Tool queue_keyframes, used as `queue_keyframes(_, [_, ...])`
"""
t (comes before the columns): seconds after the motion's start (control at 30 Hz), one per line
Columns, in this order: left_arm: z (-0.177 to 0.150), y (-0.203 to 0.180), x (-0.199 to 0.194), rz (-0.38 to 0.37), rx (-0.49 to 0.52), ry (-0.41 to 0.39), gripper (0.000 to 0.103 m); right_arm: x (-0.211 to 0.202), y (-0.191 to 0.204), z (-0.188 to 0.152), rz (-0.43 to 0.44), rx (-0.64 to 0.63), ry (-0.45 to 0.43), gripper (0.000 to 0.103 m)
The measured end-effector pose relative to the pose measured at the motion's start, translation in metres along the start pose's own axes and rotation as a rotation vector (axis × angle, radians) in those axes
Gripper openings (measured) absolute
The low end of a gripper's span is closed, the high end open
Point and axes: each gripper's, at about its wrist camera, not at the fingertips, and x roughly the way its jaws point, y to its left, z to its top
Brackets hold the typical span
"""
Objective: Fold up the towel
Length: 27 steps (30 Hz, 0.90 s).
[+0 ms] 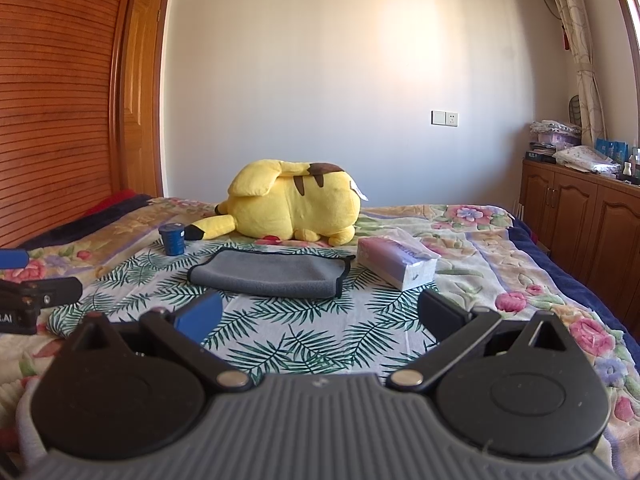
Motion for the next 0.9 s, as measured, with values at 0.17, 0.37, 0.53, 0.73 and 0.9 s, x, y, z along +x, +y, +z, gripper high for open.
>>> queue_keyframes(0.17, [0.0002,-0.0004,-0.0004,0.001,0.004,0.000,0.087,0.0000,0.0004,-0.0001,0.000,0.000,0.000,0.103])
queue_keyframes(0.37, [0.0005,-0.0008,-0.0004,0.002,0.009,-0.001,0.087,0.0000,0.0008,-0.0001,0.000,0.000,0.000,0.103])
queue_keyframes(0.53, [0.0000,-0.0016,-0.0001,0.004,0.014,0.000,0.087,0.0000,0.0011,-0.0002,0.000,0.000,0.000,0.103])
queue_keyframes(0.73, [-0.0007,-0.0017,0.0000,0.003,0.015,-0.001,0.087,-0.0003,0.0012,-0.0003,0.000,0.000,-0.001,0.103])
queue_keyframes(0.9, [-0.0008,-0.0018,0.0001,0.004,0.016,-0.002,0.087,-0.0002,0.0016,-0.0005,0.000,0.000,-0.001,0.103])
